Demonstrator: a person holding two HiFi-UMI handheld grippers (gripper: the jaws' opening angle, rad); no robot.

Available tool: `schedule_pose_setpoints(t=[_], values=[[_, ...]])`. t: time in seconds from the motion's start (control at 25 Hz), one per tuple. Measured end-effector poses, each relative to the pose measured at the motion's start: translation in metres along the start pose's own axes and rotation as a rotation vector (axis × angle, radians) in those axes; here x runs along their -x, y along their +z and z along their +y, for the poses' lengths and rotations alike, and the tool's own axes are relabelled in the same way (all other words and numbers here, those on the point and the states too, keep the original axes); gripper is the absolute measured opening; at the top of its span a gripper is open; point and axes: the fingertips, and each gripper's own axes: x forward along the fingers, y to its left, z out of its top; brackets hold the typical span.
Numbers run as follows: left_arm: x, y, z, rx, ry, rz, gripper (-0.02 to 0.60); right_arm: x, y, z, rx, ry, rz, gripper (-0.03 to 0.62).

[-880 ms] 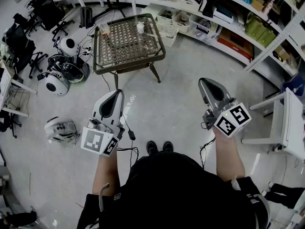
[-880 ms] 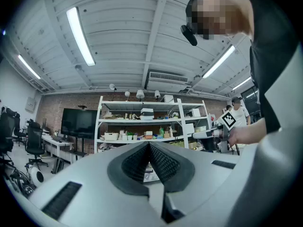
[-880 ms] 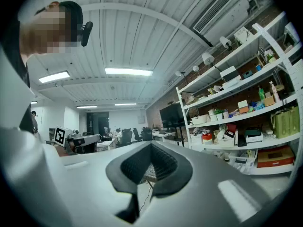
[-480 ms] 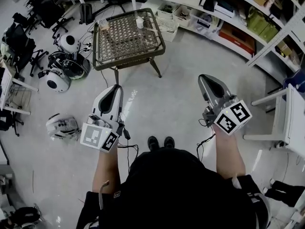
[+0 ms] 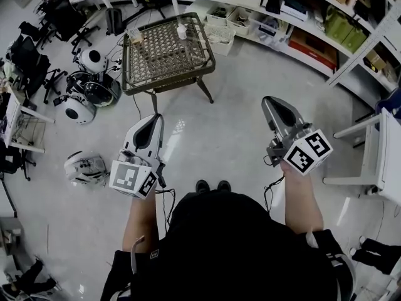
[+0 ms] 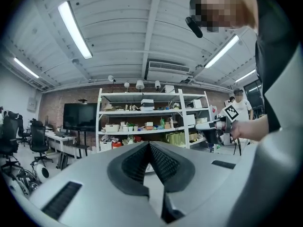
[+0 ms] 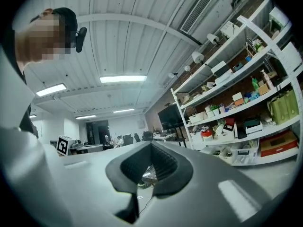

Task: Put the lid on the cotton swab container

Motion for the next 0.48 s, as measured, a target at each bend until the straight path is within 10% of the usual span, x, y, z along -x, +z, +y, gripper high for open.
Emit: schedule_pose_setpoints(t=[0.48], values=[[-0.007,-0.006,-0.013,0.036,0.036,0.038,0.003,0.008,-0.008,-0.009,-0.046,0.041,0.032,0.008]])
